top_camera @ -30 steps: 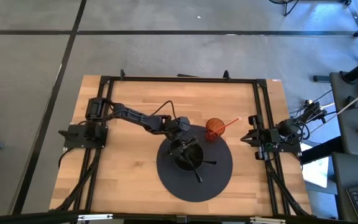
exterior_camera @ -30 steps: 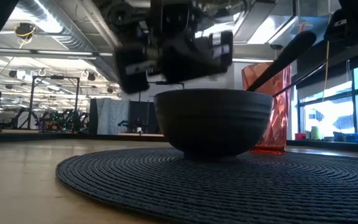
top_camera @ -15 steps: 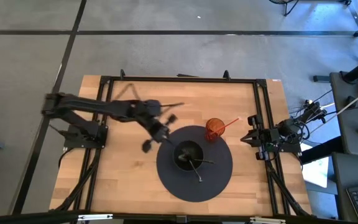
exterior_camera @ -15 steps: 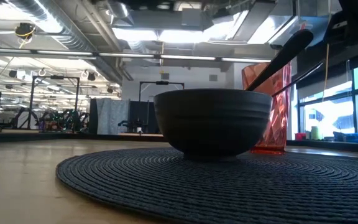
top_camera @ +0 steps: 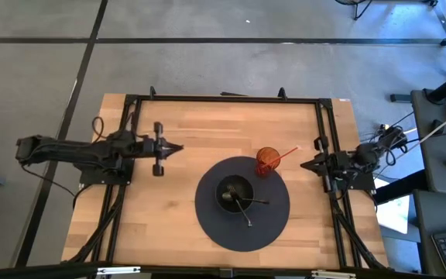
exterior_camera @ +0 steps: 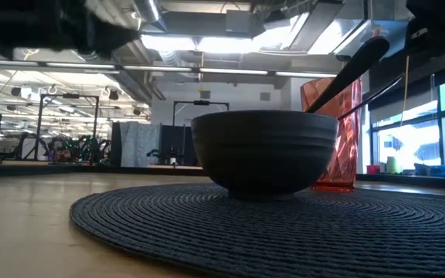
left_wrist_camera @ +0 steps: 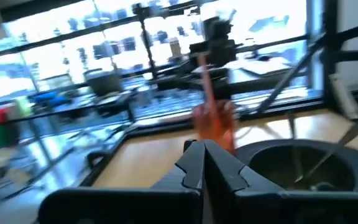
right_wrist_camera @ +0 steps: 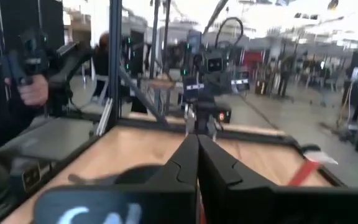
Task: Pick & Place Utensil
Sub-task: Return to Home Position
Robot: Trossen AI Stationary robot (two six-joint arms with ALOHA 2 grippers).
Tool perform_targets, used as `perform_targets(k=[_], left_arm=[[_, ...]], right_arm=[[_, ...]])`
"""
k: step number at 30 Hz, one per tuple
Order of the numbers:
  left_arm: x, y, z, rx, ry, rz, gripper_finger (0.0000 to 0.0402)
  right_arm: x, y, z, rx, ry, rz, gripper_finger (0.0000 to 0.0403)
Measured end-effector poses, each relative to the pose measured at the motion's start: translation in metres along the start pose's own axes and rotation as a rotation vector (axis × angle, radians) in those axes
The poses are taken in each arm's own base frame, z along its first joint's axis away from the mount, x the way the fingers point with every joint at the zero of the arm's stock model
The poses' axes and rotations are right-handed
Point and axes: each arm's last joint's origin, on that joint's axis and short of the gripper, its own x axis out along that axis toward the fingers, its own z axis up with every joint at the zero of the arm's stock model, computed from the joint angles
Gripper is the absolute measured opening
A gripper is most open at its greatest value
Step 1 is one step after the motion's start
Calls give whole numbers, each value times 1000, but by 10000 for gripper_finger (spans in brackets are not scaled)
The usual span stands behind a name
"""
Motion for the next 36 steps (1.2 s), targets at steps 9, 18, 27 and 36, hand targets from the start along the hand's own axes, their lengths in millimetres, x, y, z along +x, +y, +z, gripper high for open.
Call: perform_targets(k=[9, 18, 27, 36], left_arm=[[-35, -6, -24, 27, -116, 56, 1], [-52, -6, -29, 23, -115, 78, 1], [-52, -6, -31, 16, -88, 107, 1], [-52, -6, -32, 11, -75, 94, 1]], right_arm=[[-4, -4, 4, -56, 76, -28, 3], [-9, -12, 30, -54, -55, -145, 2], [-6, -6, 21, 22, -36, 8, 1], [12, 6, -12, 73, -72, -51, 1]])
